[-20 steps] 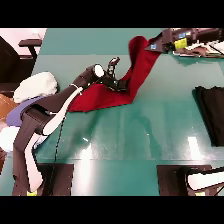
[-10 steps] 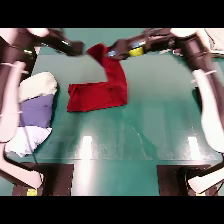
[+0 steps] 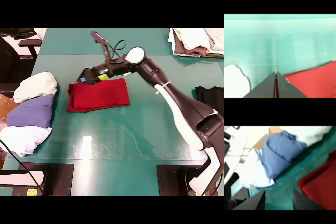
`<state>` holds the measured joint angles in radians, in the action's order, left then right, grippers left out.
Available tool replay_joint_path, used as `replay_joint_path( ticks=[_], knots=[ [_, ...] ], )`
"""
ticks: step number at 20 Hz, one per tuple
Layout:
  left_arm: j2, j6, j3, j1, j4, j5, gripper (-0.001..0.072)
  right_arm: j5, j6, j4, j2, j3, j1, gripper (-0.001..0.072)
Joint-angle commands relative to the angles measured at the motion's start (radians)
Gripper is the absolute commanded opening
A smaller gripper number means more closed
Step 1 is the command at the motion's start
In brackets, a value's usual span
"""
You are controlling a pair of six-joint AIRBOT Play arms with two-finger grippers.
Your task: Fold the shirts.
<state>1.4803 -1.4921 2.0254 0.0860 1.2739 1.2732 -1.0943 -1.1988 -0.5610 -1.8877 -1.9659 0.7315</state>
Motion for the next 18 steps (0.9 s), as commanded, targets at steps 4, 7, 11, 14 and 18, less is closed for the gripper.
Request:
replay_joint_path(
  ticks=[4,7,11,14,18],
  knots=[
    [-0.011,0.0,-0.009,0.013,-0.055,0.031,0.0024,-0.113,-0.138,-0.249,0.153,0.325,-0.306,0.038],
    [-0.011,0.0,-0.044,0.013,-0.117,0.022,0.0023,-0.113,-0.174,-0.249,0.162,0.467,-0.442,0.0616],
    [-0.006,0.008,-0.072,0.002,-0.13,0.006,0.0024,-0.077,-0.173,-0.159,0.1,0.527,-0.477,0.0612],
    [-0.001,0.035,-0.072,-0.035,-0.126,0.003,0.0024,-0.019,-0.173,-0.077,0.032,0.526,-0.425,0.0611],
    [0.0,0.061,-0.072,-0.105,-0.126,-0.011,0.0024,0.042,-0.172,-0.006,-0.058,0.471,-0.344,0.055]
  ],
)
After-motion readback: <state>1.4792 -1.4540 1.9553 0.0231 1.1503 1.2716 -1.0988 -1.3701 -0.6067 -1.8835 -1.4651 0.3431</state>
